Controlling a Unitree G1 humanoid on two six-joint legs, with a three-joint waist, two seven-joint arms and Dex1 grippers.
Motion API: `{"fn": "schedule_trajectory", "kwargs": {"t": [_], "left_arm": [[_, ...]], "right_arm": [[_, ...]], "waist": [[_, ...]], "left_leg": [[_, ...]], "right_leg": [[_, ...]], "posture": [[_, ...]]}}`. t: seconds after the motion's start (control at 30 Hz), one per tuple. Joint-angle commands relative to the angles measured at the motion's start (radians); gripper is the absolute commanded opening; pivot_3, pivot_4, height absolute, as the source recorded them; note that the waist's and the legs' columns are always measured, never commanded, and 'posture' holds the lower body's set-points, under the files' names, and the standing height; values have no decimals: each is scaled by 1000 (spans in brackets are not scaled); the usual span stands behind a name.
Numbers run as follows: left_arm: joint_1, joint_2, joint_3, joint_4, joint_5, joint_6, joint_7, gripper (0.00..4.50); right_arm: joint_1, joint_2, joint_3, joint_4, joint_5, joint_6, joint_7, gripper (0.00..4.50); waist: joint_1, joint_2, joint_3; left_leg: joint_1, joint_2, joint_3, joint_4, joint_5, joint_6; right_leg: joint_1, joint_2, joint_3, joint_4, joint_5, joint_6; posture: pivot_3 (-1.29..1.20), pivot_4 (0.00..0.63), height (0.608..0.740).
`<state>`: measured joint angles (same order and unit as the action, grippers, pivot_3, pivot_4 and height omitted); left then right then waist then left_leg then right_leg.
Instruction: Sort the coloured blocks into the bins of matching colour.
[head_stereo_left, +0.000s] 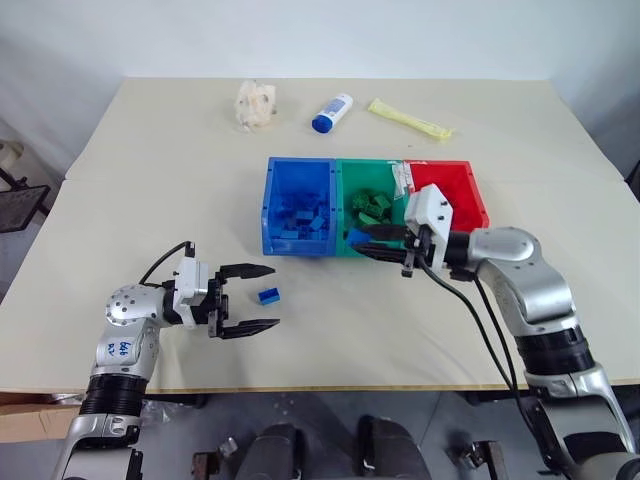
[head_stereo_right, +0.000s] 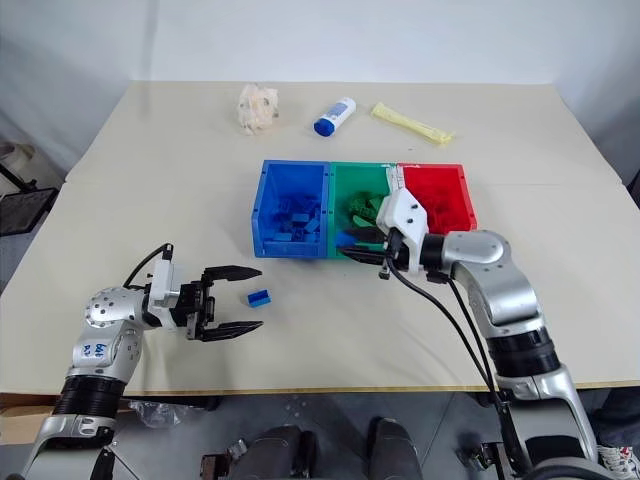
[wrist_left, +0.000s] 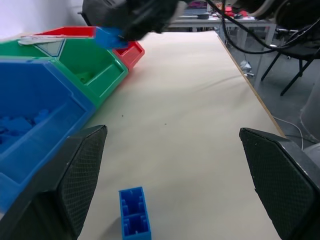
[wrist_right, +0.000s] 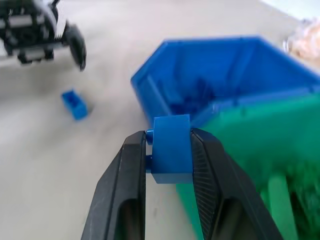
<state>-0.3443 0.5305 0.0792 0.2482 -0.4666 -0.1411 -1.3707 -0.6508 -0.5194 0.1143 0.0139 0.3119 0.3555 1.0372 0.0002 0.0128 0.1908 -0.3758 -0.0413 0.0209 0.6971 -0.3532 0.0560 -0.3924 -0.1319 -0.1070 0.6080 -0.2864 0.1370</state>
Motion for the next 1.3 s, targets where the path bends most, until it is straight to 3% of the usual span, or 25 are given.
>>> {"fn": "schedule_trajectory", "kwargs": {"t": [0.03,0.17,0.3,0.53,0.87,1.03,1.3], "left_arm": [[14,4,19,-34,-12,-12,13,4500],[39,10,28,-57,-14,-10,33,4500],[76,16,40,-96,-8,1,71,4500],[128,36,46,-161,-1,34,142,4500],[140,79,36,-186,45,141,252,4500],[147,98,59,-214,92,195,371,4500],[301,142,145,-407,85,365,530,4500]], "right_arm": [[-92,45,12,99,-24,-60,-2,844],[-216,129,24,273,-65,-147,-25,844],[-320,223,17,449,-88,-246,-44,2208],[-341,244,4,502,-79,-310,-10,4486],[-218,117,-6,337,-13,-246,157,4486],[-50,-40,-55,224,69,-226,326,4486],[93,-201,-133,201,128,-206,426,4486]], "waist": [[-4,0,0],[-11,0,0],[-28,0,0],[-31,1,0],[-28,1,0],[-20,1,0],[-29,1,0]], "left_leg": [[0,0,0,0,0,0],[0,0,0,0,0,0],[0,0,-1,-1,0,0],[0,-3,-8,-2,0,0],[0,-3,-10,-2,0,0],[0,-3,-11,-2,0,0],[0,1,-7,-2,-1,-2]], "right_leg": [[0,0,0,0,0,0],[-1,0,0,1,0,0],[-2,0,0,3,0,0],[-1,0,0,6,0,0],[0,0,1,5,0,0],[1,0,1,4,0,0],[2,-3,4,-1,0,0]], "posture": [[0,150,740],[0,150,740],[0,150,740],[0,150,740],[0,150,740],[0,150,740],[0,150,740]]}}
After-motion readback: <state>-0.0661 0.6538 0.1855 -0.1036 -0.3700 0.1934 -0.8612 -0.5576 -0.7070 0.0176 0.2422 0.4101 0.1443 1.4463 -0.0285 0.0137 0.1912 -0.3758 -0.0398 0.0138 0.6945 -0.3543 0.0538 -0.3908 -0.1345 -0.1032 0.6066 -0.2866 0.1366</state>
